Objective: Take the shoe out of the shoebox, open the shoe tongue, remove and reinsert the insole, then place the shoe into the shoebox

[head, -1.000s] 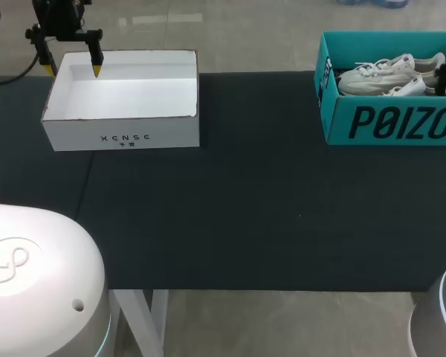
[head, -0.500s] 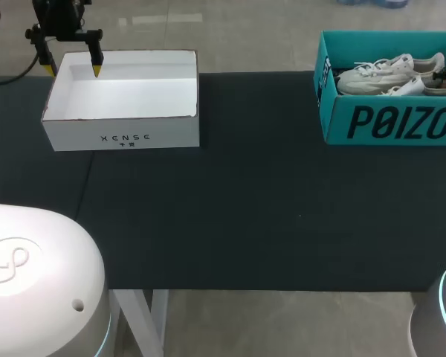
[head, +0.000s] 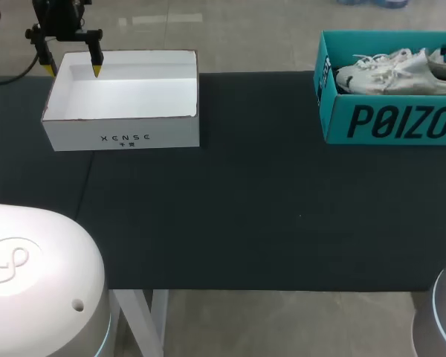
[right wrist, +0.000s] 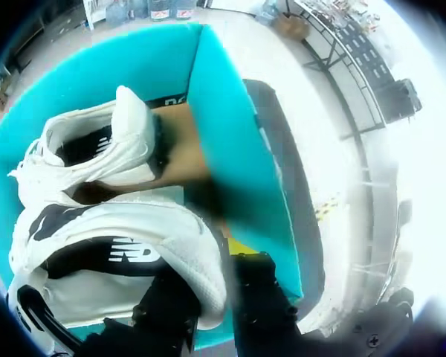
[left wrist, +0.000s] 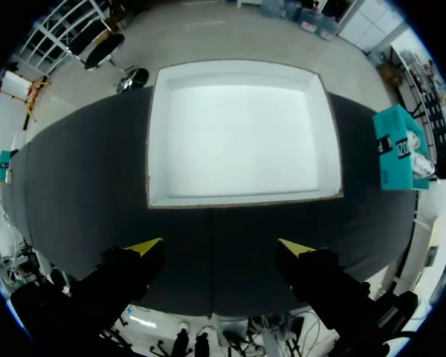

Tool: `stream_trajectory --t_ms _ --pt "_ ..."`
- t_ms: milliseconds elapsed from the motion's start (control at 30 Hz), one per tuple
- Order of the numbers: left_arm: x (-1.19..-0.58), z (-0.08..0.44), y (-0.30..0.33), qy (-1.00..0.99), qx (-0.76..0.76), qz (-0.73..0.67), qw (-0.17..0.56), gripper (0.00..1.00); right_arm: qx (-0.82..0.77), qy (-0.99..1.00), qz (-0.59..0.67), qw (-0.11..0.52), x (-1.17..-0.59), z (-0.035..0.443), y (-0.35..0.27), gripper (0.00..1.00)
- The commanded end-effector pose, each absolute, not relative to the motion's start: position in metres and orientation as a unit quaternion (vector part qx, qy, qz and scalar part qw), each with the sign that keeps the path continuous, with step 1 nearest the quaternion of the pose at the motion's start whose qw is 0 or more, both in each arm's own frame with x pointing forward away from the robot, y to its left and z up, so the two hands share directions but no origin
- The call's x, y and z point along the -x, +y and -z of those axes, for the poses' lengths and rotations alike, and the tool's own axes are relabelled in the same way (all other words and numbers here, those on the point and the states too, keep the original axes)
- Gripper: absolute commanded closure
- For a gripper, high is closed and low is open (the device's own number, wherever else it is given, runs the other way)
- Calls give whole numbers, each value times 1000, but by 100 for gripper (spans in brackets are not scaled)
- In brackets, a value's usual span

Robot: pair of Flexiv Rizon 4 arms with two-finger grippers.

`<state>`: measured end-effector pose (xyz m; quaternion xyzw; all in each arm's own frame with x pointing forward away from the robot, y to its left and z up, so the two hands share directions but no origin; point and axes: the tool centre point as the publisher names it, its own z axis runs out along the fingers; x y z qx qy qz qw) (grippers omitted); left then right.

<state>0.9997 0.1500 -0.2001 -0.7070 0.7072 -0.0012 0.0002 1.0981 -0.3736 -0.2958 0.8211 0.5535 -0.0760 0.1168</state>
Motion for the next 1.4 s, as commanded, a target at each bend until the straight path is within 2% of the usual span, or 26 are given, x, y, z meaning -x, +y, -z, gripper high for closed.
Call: stream_trajectory --t_ms 33,300,500,633,1233,1400 --pt "-1000 200 150 707 707 0 0 0 -824 544 44 155 -1056 219 -349 100" --pt "-1000 200 150 707 707 0 0 0 -817 552 50 162 -1011 161 -291 100" --pt "-1000 200 150 707 707 0 0 0 -812 560 76 146 -969 151 -232 100" --pt "-1000 200 150 707 707 0 0 0 -817 564 55 109 -946 155 -194 100" --pt "-1000 200 150 707 707 0 0 0 -817 564 55 109 -946 155 -194 100" --pt "-1000 200 150 707 707 0 0 0 -802 583 72 114 -925 169 -166 100"
